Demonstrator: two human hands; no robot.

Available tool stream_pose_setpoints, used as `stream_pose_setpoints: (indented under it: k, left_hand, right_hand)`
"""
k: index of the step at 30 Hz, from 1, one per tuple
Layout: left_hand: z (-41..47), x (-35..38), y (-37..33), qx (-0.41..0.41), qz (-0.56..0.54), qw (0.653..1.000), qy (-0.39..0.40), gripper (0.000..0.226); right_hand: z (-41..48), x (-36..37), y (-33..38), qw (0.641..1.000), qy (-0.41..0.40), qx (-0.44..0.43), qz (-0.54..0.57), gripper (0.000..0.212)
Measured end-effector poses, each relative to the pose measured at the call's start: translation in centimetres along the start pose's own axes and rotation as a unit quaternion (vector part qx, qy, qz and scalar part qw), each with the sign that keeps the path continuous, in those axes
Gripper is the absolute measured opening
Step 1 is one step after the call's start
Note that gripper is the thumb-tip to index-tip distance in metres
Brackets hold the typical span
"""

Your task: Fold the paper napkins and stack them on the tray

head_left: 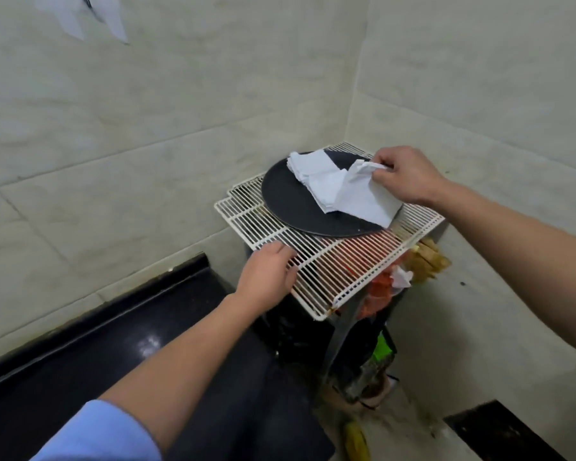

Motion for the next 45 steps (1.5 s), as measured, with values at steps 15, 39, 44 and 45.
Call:
stream_pose_setpoints:
  k: [15, 39, 44, 45]
  left_hand:
    - [11.5, 3.3, -0.8, -0.204, 0.049, 0.975, -0.078, 0.023]
    - [11.4, 4.9, -0.7, -0.247, 0.048, 0.963, -0.094, 0.037]
    - [11.5, 4.6, -0.7, -0.237, 0.050, 0.968, -0.069, 0.037]
    - [11.4, 4.3, -0.7, -0.233, 0.049, 0.969, -0.069, 0.034]
  right_hand:
    - [22.4, 3.4, -1.9, 0.959, 0.209, -0.194, 0.009, 0.011]
    - [24.4, 18.5, -5.7, 0.957, 0.199, -0.205, -0.053, 0.073]
    - [24.5, 18.8, -5.4, 0.953, 0.220, -0.194, -0.071, 0.077]
    - [24.5, 18.4, -5.3, 0.951, 0.230, -0.189, -0.076, 0.077]
Point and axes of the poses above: each hand's wrist, its own z-axis towards the middle knuckle, its own x-axis out of the palm, y = z × x, the point moved 4 cm from there along z, towards the middle knuckle, and after that the axes turned 5 degrees about y, right-handed, at the moved point
